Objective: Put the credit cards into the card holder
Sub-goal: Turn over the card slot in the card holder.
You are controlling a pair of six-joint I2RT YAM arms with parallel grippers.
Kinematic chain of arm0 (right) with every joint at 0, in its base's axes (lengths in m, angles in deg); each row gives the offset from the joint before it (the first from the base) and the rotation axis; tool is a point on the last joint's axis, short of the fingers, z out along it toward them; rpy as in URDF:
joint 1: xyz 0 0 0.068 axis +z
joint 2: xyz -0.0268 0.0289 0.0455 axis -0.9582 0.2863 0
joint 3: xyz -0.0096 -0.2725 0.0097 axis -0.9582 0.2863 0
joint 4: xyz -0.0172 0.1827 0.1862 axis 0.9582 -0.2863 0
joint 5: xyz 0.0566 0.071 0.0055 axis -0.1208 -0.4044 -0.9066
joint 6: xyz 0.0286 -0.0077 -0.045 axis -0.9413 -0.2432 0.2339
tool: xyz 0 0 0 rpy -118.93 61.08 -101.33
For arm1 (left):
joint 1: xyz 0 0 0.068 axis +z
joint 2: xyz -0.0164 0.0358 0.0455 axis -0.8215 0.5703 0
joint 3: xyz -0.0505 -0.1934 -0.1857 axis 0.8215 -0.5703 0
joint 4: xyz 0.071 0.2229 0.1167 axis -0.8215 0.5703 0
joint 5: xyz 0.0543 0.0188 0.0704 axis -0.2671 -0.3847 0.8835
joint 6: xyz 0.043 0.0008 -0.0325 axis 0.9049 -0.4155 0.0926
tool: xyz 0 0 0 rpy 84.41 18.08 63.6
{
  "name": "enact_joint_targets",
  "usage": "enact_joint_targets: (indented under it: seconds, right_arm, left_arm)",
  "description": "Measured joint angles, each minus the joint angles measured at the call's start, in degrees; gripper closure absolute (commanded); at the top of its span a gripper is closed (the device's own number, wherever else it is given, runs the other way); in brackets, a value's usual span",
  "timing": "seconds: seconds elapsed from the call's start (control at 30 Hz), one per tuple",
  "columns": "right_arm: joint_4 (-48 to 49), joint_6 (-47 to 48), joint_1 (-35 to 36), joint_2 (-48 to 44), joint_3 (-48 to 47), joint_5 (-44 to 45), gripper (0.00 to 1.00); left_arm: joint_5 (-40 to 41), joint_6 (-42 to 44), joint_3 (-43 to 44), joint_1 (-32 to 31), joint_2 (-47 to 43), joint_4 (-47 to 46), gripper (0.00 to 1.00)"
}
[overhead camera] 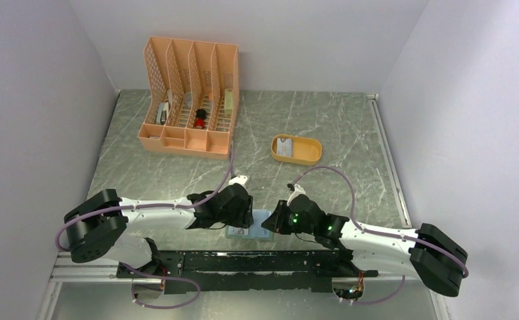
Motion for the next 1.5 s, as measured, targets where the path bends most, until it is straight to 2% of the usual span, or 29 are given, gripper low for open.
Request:
enact_joint_targets:
  seconds: [0.13,0.47,0.77,1.13,1.33,1.5]
  right_arm:
    - [2.25,0.11,-0.13,1.60,-0.09,-1.92,0.88]
    - [5.99,0.37,-0.28,4.94,-2.12,-4.46,0.88]
    - [6.19,0.90,-0.28,8.33,-3.41,-4.85,0.90]
    - [6.43,0.83,-0.28,9.73,-4.28,-4.76,0.91]
    - [6.75,0.68,-0.28,10.73,-4.42,-4.68,0.91]
    - [6.86,0.79,-0.28,12.28,-5.22,-4.74,0.91]
  left_arm:
    - [0.85,-0.59,-0.39,0.00,-1.09,0.79,0.47]
    - [3.65,-1.51,-0.55,0.00,-3.93,3.43,0.46]
    - [5.57,-1.99,-0.83,0.11,-8.09,5.55,0.39]
    - [3.61,1.38,-4.09,0.13,-13.64,5.31,0.34]
    - [-0.85,2.49,-6.73,0.11,-11.61,4.55,0.33]
    - [-0.79,2.03,-6.67,0.11,-11.50,4.33,0.28]
